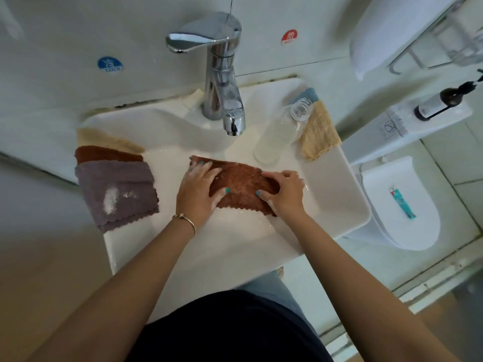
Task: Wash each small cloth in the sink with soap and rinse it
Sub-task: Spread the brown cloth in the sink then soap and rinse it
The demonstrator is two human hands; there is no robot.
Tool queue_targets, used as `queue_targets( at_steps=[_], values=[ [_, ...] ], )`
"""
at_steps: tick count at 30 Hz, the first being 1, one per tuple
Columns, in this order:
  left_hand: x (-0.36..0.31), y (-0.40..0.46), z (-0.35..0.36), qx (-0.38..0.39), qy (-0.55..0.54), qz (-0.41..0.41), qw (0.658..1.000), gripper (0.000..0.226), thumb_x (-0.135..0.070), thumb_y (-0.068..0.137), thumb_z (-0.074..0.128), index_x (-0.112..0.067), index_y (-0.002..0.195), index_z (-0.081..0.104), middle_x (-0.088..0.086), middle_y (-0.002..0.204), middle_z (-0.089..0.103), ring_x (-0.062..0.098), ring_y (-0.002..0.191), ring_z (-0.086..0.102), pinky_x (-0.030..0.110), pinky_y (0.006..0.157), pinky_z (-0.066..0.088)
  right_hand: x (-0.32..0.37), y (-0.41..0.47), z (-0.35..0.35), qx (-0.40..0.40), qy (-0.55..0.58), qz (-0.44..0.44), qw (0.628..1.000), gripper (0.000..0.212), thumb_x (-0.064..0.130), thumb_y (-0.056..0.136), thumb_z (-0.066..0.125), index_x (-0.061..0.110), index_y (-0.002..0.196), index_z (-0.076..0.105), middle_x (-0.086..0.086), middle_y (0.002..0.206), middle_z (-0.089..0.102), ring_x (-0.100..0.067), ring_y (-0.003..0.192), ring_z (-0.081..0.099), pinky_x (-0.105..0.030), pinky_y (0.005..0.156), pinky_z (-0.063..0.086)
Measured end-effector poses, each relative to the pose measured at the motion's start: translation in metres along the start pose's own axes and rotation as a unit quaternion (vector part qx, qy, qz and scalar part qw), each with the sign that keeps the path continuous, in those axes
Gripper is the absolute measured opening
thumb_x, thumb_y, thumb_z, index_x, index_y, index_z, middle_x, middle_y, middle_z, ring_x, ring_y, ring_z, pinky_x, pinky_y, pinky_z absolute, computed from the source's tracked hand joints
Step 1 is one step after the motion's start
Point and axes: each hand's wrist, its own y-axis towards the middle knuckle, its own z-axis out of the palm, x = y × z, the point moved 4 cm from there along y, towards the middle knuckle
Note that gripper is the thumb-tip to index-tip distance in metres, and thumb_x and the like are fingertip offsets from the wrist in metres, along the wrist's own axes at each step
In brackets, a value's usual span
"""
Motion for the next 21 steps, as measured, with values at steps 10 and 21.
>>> queue_targets(
  at_steps=[10,21],
  values=[
    [0.006,-0.006,0.015,0.106,0.162,-0.013,0.981,0.081,-0.069,0.091,0.029,-0.026,0.155,0.006,0.007,0.163,0.0,0.027,0.149,-0.006,0.047,0.119,0.001,0.065,-0.049,-0.053,-0.061,0.2,-0.131,0.969,0.043,0.014,0.078,0.08,0.033,0.113,0.065,0.002,0.11,0.058,0.001,0.085,0.052,-0.015,0.074,0.047],
    [0.003,-0.009,0.014,0.157,0.164,-0.03,0.973,0.081,-0.071,0.093,0.021,-0.029,0.154,-0.011,0.001,0.161,-0.021,0.023,0.146,-0.025,0.045,0.117,-0.013,0.217,-0.014,-0.131,-0.124,0.131,-0.391,0.903,0.049,0.028,0.073,0.079,0.029,0.119,0.063,0.015,0.119,0.055,-0.007,0.114,0.049,-0.035,0.1,0.041]
  ],
)
